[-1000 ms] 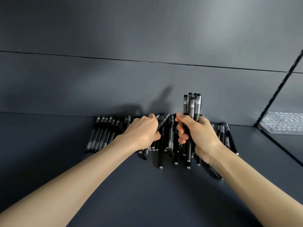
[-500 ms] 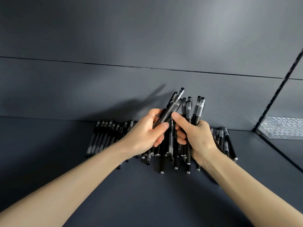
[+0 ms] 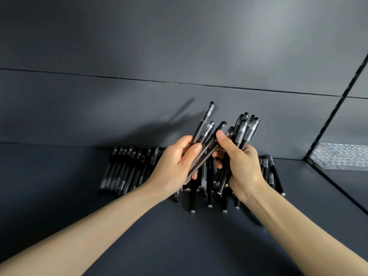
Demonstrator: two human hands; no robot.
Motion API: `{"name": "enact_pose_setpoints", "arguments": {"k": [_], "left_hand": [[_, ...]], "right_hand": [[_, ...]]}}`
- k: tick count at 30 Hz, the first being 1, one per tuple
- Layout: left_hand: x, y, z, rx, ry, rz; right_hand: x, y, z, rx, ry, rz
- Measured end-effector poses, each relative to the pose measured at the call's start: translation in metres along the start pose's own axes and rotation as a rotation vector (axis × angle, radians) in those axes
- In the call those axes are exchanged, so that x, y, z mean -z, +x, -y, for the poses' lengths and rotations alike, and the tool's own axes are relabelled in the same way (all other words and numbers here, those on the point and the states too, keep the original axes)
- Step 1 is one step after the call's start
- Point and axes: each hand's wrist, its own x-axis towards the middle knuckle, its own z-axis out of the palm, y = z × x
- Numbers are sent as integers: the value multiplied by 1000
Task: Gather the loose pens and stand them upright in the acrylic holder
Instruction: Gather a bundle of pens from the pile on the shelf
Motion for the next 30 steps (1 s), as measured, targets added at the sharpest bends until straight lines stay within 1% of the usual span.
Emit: {"name": "enact_pose_setpoints", "arguments": {"k": [3, 7, 9, 12, 14, 16, 18, 20, 26, 28, 30], "left_hand": [[1, 3, 5, 31, 10, -67], [0, 7, 13, 43, 42, -144], [0, 7, 13, 48, 19, -151], [-1, 4, 11, 19, -17, -106], [-3, 2, 13, -34, 64, -79], [-5, 1, 16, -98, 190, -86], [-4, 0, 19, -200, 355, -117], [-6, -2, 21, -280, 464, -100], [-3, 1, 20, -331, 500, -60], [0, 2, 20, -301, 481, -37], [4, 5, 21, -264, 483, -61]], "right_hand": [[1, 2, 0, -3, 41, -51], [1, 3, 3, -7, 136, -71], [1, 4, 3, -4, 164, -78], [0, 3, 4, -6, 132, -87], [-1, 3, 6, 17, 98, -72], [-1, 3, 6, 54, 72, -66], [-1, 2, 5, 76, 54, -74], [0, 2, 5, 76, 54, -72], [4, 5, 6, 81, -9, -95], [5, 7, 8, 103, -1, -156], [7, 10, 12, 119, 54, -235]]}}
